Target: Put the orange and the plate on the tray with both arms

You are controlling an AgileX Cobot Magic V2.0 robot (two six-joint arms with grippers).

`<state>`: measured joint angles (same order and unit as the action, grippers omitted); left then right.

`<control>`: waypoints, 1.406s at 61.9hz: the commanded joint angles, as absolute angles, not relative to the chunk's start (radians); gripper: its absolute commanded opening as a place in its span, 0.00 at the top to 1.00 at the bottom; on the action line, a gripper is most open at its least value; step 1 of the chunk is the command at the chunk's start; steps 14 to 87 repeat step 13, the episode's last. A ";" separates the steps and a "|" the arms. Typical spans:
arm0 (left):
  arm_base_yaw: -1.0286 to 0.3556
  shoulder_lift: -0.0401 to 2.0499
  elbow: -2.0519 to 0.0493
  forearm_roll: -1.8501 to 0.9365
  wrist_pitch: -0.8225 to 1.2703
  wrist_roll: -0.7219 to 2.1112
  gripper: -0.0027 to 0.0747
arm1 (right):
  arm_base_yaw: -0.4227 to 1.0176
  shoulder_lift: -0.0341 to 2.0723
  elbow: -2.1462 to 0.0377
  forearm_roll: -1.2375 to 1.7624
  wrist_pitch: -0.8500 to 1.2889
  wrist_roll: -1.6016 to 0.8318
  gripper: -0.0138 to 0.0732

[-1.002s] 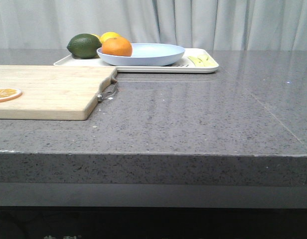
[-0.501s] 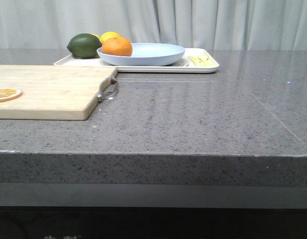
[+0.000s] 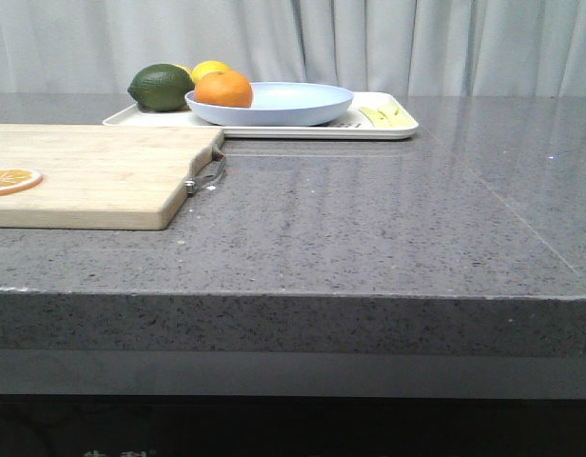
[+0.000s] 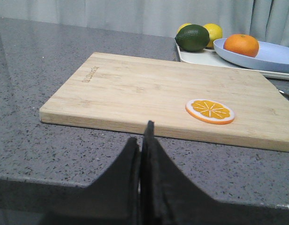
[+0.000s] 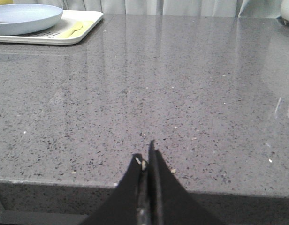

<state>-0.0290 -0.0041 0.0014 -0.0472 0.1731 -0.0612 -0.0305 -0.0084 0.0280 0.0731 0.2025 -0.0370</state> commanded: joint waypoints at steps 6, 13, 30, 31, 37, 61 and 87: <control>-0.028 -0.024 0.005 -0.056 0.090 -0.061 0.99 | -0.038 -0.026 0.024 0.079 0.129 -0.046 0.98; -0.028 -0.024 0.005 -0.056 0.090 -0.061 0.99 | -0.038 -0.026 0.024 0.079 0.129 -0.046 0.98; -0.028 -0.024 0.005 -0.056 0.090 -0.061 0.99 | -0.038 -0.026 0.024 0.079 0.129 -0.046 0.98; -0.028 -0.024 0.005 -0.056 0.090 -0.061 0.99 | -0.038 -0.026 0.024 0.079 0.129 -0.046 0.98; -0.028 -0.024 0.005 -0.056 0.090 -0.061 0.99 | -0.038 -0.026 0.024 0.079 0.129 -0.046 0.98; -0.028 -0.024 0.005 -0.056 0.090 -0.061 0.99 | -0.038 -0.026 0.024 0.079 0.129 -0.046 0.98; -0.028 -0.024 0.005 -0.056 0.090 -0.061 0.99 | -0.038 -0.026 0.024 0.079 0.129 -0.046 0.98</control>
